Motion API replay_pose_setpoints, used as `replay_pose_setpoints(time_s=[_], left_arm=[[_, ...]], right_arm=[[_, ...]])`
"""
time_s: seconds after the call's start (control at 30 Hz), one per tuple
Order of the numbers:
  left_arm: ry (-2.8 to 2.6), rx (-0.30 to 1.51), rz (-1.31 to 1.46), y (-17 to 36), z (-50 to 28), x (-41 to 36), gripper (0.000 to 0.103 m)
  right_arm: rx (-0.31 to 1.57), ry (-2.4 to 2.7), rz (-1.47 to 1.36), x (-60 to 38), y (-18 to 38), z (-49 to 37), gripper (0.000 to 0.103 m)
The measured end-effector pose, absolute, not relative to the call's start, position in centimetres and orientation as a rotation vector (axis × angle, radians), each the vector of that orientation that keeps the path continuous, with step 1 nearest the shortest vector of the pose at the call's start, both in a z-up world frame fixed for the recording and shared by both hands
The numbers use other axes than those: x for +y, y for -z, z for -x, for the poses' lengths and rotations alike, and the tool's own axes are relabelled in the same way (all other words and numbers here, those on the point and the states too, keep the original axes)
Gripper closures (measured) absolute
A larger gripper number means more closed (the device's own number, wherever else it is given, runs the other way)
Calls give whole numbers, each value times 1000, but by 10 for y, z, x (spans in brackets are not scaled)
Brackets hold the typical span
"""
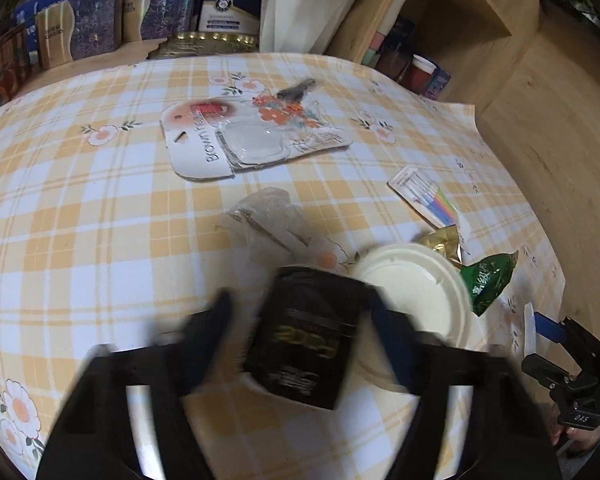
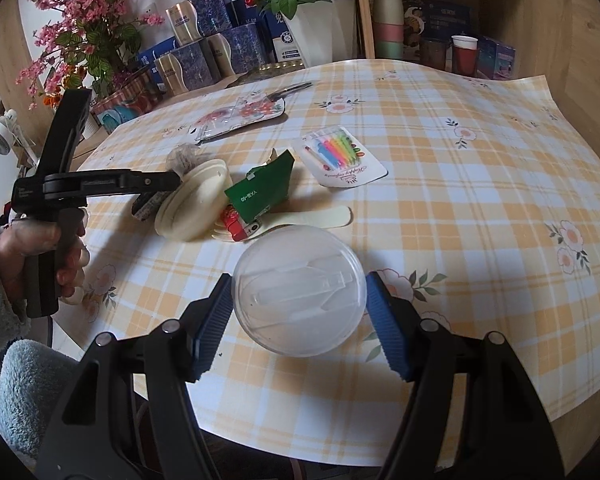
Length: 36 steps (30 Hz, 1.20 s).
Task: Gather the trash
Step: 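Grasp the clear plastic lid with the right gripper while the left gripper grasps the black snack pack, then carry the lid and black pack over the brown bin and open both grippers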
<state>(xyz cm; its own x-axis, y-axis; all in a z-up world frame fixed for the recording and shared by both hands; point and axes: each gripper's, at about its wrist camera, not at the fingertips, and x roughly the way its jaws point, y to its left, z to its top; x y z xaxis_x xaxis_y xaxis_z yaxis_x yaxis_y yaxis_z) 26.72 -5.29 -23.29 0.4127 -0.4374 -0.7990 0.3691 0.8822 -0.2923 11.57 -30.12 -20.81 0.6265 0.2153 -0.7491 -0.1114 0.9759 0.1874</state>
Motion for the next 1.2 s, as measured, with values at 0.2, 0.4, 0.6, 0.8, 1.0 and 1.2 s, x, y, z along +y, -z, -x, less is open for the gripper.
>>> replay_pose_setpoints(time_s=[0.2, 0.4, 0.6, 0.8, 1.0, 1.2], left_arm=[[531, 1025, 47, 224, -259, -52, 71], [525, 1000, 73, 207, -240, -35, 72], [550, 960, 40, 185, -202, -28, 72], [594, 946, 8, 177, -144, -30, 72], [651, 962, 32, 186, -74, -36, 72], [728, 1037, -21, 213, -18, -55, 72]], right_arm=[[874, -190, -152, -302, 205, -112, 36], [855, -199, -174, -297, 195, -106, 36], [835, -219, -168, -287, 182, -92, 36], [825, -241, -166, -277, 173, -68, 36], [811, -245, -158, -274, 167, -34, 36], [814, -237, -162, -279, 171, -2, 36]])
